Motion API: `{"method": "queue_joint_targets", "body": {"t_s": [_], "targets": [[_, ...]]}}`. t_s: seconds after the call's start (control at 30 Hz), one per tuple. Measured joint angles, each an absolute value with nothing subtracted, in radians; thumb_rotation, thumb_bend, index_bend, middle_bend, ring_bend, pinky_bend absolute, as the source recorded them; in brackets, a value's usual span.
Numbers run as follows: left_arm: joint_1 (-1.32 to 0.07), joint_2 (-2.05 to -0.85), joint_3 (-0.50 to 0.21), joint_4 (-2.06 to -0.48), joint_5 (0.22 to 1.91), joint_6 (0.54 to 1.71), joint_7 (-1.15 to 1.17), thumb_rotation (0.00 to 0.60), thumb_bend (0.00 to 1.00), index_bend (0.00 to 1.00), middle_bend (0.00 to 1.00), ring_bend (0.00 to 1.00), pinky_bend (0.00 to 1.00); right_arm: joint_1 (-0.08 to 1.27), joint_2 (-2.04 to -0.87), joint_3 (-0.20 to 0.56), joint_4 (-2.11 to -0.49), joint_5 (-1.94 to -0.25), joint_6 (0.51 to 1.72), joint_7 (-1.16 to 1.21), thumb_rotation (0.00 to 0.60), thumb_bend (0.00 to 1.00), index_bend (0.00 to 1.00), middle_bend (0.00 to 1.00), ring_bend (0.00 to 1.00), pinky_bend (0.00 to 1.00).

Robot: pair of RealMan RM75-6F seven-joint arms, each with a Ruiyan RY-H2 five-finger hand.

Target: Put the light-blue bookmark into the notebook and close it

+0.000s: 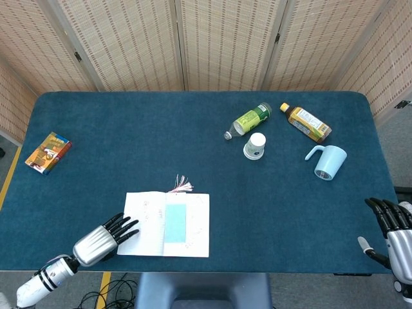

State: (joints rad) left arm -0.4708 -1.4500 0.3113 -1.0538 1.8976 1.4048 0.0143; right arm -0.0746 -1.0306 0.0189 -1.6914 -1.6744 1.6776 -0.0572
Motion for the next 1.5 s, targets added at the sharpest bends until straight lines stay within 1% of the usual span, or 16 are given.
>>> {"method": "queue_joint_targets", "body": {"t_s": [0.27, 0.63, 0.87, 1.0, 1.07, 1.27, 1.5], "targets": [[-0.470, -1.493, 0.297, -1.034, 1.912, 1.390, -0.009, 0.600, 0.21, 0.10, 0.00, 0.00, 0.09, -0.076, -1.033, 0.017, -1.693, -1.670, 1.676, -0.061, 0.600, 0.16, 0.14, 0.18, 0.14, 0.20], [-0.481, -1.557, 0.259, -1.014, 1.924, 1.395, -0.035, 0.600, 0.21, 0.12, 0.00, 0.00, 0.09, -0.082, -1.034, 0.015, -1.689, -1.664, 1.684, -0.054, 0.600, 0.16, 0.14, 0.18, 0.14, 0.20], [-0.485, -1.600, 0.235, -0.973, 1.943, 1.466, -0.074, 0.600, 0.21, 0.17, 0.00, 0.00, 0.09, -0.087, -1.033, 0.015, -1.687, -1.666, 1.694, -0.051, 0.600, 0.16, 0.14, 0.18, 0.14, 0.20], [-0.497, -1.638, 0.206, -0.938, 1.958, 1.524, -0.110, 0.600, 0.21, 0.18, 0.00, 0.00, 0.09, -0.090, -1.033, 0.016, -1.685, -1.667, 1.702, -0.047, 0.600, 0.16, 0.14, 0.18, 0.14, 0.20], [-0.511, -1.648, 0.192, -0.933, 1.964, 1.534, -0.117, 0.600, 0.21, 0.18, 0.00, 0.00, 0.09, -0.092, -1.033, 0.016, -1.683, -1.668, 1.706, -0.044, 0.600, 0.16, 0.14, 0.18, 0.14, 0.20], [-0.566, -1.658, 0.149, -0.975, 1.976, 1.539, -0.101, 0.600, 0.21, 0.18, 0.00, 0.00, 0.09, -0.102, -1.034, 0.017, -1.675, -1.666, 1.722, -0.033, 0.600, 0.16, 0.14, 0.18, 0.14, 0.20], [-0.661, -1.645, 0.106, -1.082, 2.007, 1.489, -0.021, 0.600, 0.21, 0.17, 0.00, 0.00, 0.09, -0.115, -1.036, 0.018, -1.660, -1.659, 1.741, -0.013, 0.600, 0.15, 0.14, 0.18, 0.14, 0.20]]}}
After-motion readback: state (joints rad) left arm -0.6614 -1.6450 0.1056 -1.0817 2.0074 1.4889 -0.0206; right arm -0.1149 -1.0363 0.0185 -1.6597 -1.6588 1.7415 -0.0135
